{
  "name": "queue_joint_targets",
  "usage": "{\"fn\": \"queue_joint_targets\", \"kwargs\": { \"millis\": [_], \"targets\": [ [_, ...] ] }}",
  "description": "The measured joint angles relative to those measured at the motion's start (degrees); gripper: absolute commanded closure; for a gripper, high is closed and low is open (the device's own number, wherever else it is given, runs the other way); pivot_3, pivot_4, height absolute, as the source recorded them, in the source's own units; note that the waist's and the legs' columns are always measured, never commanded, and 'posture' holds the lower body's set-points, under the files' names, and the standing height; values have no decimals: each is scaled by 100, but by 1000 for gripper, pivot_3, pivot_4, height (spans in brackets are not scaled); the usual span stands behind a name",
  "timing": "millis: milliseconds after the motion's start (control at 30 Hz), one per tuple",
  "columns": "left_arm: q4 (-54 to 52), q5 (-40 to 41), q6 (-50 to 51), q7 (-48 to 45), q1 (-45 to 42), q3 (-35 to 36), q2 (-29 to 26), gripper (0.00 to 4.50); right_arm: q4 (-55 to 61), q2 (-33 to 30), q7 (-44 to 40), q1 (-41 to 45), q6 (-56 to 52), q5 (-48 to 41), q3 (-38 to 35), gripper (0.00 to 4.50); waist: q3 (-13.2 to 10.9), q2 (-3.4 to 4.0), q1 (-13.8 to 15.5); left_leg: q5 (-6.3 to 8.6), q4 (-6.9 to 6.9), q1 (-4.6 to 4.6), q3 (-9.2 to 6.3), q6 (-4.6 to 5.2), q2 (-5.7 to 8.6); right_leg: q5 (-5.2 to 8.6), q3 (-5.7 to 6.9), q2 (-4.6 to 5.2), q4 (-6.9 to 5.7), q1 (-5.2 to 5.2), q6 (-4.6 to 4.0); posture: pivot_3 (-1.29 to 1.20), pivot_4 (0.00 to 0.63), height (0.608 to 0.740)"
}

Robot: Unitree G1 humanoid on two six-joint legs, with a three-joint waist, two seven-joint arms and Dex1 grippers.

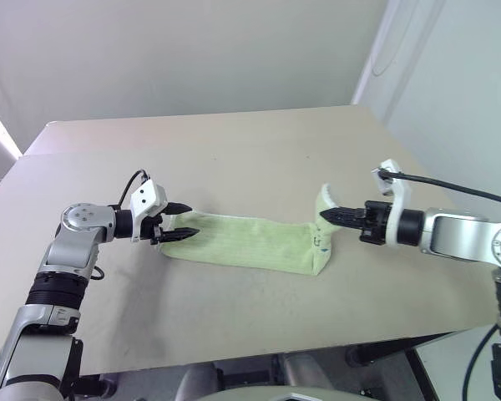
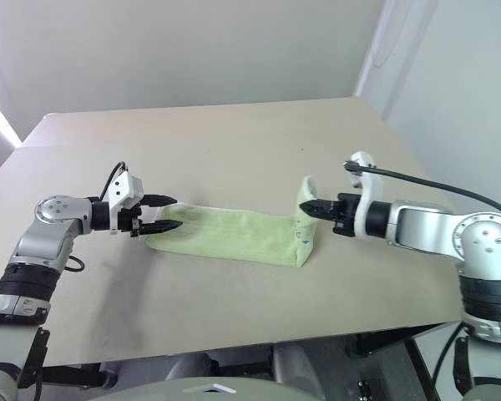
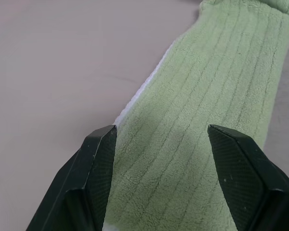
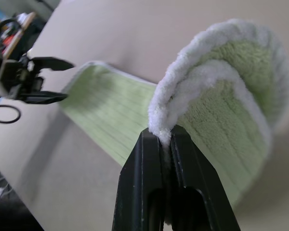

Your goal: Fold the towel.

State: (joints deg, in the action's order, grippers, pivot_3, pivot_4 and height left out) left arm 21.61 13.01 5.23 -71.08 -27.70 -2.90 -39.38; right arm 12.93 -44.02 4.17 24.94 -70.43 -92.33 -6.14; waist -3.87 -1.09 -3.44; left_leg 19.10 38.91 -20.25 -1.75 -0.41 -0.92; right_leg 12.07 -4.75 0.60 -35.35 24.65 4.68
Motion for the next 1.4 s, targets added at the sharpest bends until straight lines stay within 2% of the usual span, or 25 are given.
{"fn": "queue_joint_targets", "kwargs": {
  "millis": [233,367,533,667,800,1000,1200,1300,1400],
  "targets": [
    [-22,1,3,33,25,2,-3,1322,61,993,220,90,18,452,841,4463,1,0,27,0,14,0,-5,0,0,-2,5,1,-11,8,-2,0,0,712],
    [-29,-1,-5,32,58,1,-3,1322,-238,1605,356,182,159,1142,1062,4463,2,2,28,0,16,2,-5,0,0,-4,5,1,-17,13,-3,0,0,712],
    [-28,0,-5,22,106,2,-12,1322,-309,1829,197,156,214,1898,1190,4463,2,3,57,0,17,-3,-7,0,1,-23,8,0,-19,33,-5,0,0,712],
    [-22,-1,-37,20,108,6,-59,1322,-309,1996,-96,70,158,2347,1405,3538,3,3,65,0,17,-2,-6,0,1,-25,8,0,-20,34,-4,0,0,712],
    [-15,-1,-77,21,108,10,-73,1322,-337,2324,-275,156,43,2630,1440,2119,3,3,70,-1,23,2,-7,0,1,-25,8,-1,-34,34,-5,0,0,712],
    [40,-1,-108,23,108,12,-78,1322,-341,2397,-610,268,-92,2866,1307,14,3,3,75,-1,25,4,-9,0,2,-25,9,-1,-42,35,-4,0,0,712],
    [102,3,-110,27,110,34,-86,1322,610,2254,-1153,280,280,2645,583,14,4,2,81,-1,25,2,-9,0,3,-26,11,-1,-51,42,0,0,0,712],
    [169,9,-109,38,109,67,-86,1322,746,1991,-1440,139,942,3414,660,14,5,1,80,-1,26,7,-8,-1,3,-14,10,-2,-54,40,17,0,0,712],
    [336,17,-46,55,99,207,-120,1322,560,1806,-1882,-199,1590,4396,1213,14,6,0,60,-1,25,13,-6,-1,3,-10,8,-5,-65,40,11,0,0,712]
  ]
}}
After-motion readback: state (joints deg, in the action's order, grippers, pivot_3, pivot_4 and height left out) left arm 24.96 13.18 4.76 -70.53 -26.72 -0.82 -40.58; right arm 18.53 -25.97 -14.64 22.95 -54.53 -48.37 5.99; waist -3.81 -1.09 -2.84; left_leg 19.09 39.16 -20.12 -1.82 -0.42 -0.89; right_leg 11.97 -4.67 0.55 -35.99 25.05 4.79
